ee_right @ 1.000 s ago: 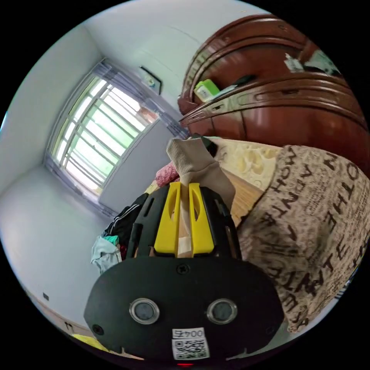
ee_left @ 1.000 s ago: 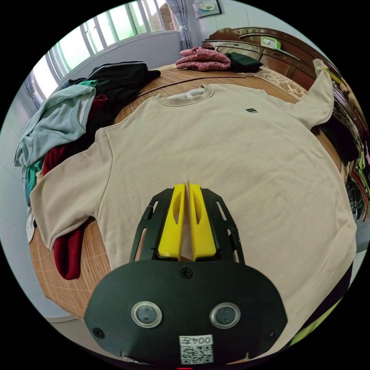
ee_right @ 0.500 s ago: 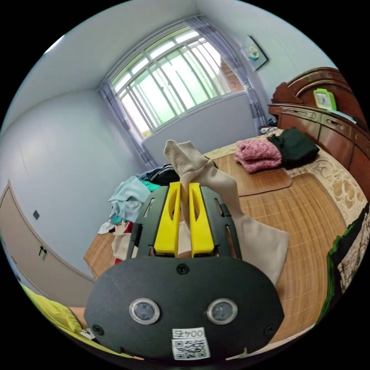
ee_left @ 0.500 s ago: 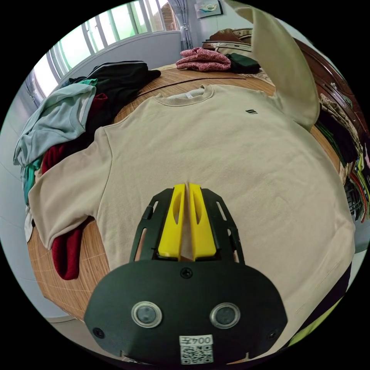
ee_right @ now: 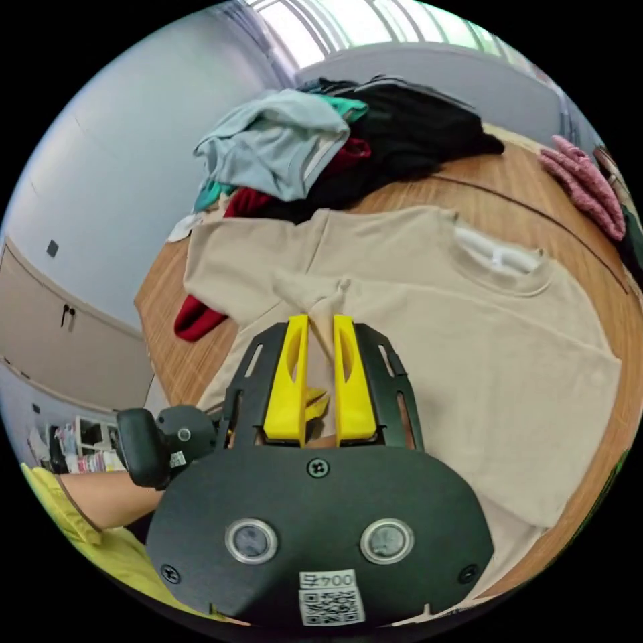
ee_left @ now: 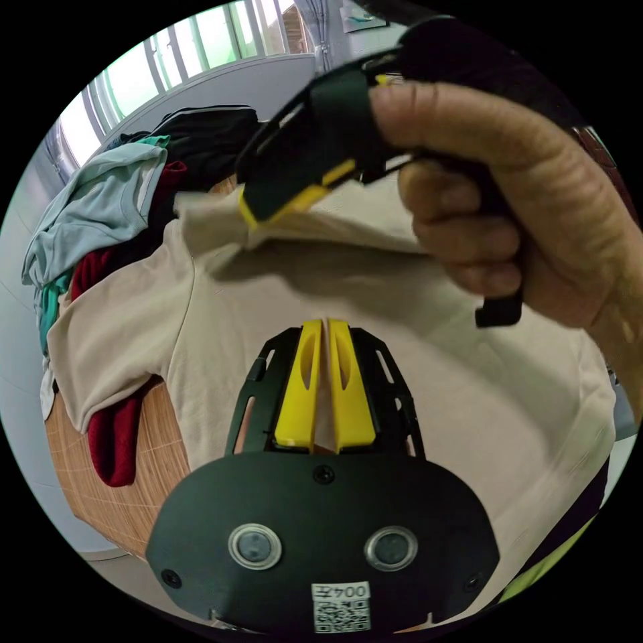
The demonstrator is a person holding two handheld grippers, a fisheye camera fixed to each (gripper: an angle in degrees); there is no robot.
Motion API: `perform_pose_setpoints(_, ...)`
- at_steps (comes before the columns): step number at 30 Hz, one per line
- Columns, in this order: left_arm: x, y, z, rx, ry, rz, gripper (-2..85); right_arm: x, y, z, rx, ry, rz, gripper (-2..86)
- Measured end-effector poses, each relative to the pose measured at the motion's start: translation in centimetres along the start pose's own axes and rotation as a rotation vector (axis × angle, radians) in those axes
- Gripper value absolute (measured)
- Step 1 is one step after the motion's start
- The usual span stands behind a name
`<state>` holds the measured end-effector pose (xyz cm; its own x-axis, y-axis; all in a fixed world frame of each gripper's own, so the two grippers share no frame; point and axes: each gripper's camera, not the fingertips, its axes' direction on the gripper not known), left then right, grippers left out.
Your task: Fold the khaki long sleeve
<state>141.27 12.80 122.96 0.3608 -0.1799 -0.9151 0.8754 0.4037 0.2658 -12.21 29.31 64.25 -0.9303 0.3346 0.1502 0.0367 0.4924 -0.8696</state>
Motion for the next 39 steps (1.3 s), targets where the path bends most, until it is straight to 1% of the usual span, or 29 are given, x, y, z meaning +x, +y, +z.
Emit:
perform_pose_setpoints(2, 0.0, 0.0, -0.1, 0.0, 0.001, -0.001, 2.5, -0.5, 1.0, 1.0, 0.01, -0.019, -0.042, 10.1)
perform_pose_setpoints(5, 0.0, -0.1, -0.2, 0.0, 0.002, -0.001, 2.5, -0.7, 2.9, -0.7, 0.074, -0.02, -0.111, 11.2)
perform_pose_setpoints(7, -0.1, -0.2, -0.3, -0.001, 0.006, -0.003, 2.6, 0.6, 5.0, -3.2, 0.136, 0.023, -0.111, 10.3)
perform_pose_setpoints(10, -0.2, -0.3, -0.5, -0.001, 0.015, -0.007, 2.6, 5.7, 10.6, -7.0, 0.18, 0.176, -0.062, 7.6)
perform_pose_setpoints(12, -0.2, -0.3, -0.5, 0.0, 0.018, -0.009, 2.7, 11.2, 16.0, -8.7, 0.138, 0.364, 0.001, 6.5)
perform_pose_setpoints(15, 0.1, -0.4, -0.7, 0.0, 0.014, -0.007, 2.7, 17.2, 22.0, -9.5, 0.036, 0.535, 0.061, 6.1)
perform_pose_setpoints(19, 0.6, -0.6, -0.9, -0.001, 0.007, -0.004, 2.7, 20.2, 25.8, -7.9, -0.079, 0.629, 0.028, 7.1)
perform_pose_setpoints(21, 0.7, -0.7, -1.0, -0.002, 0.005, -0.004, 2.7, 20.7, 26.6, -5.9, -0.137, 0.664, -0.033, 7.8)
perform_pose_setpoints(28, 1.6, -1.0, -1.4, -0.002, 0.001, -0.002, 2.7, 21.4, 25.6, -3.3, -0.145, 0.719, -0.113, 7.9)
perform_pose_setpoints(32, 2.2, -1.2, -1.6, -0.002, -0.003, -0.001, 2.7, 21.9, 25.1, -2.9, -0.165, 0.773, -0.177, 3.9)
perform_pose_setpoints(34, 2.4, -1.3, -1.7, -0.002, -0.001, -0.001, 2.7, 23.0, 25.2, -4.1, -0.129, 0.771, -0.124, 3.6)
perform_pose_setpoints(36, 2.6, -1.3, -1.7, -0.002, 0.001, -0.003, 2.8, 26.0, 26.0, -6.3, -0.056, 0.665, 0.035, 3.6)
perform_pose_setpoints(38, 2.8, -1.4, -1.8, -0.002, 0.005, -0.004, 2.7, 28.6, 27.1, -6.7, -0.043, 0.585, 0.142, 3.9)
perform_pose_setpoints(39, 2.9, -1.5, -1.8, -0.002, 0.006, -0.005, 2.7, 29.6, 27.9, -7.1, -0.001, 0.541, 0.178, 4.3)
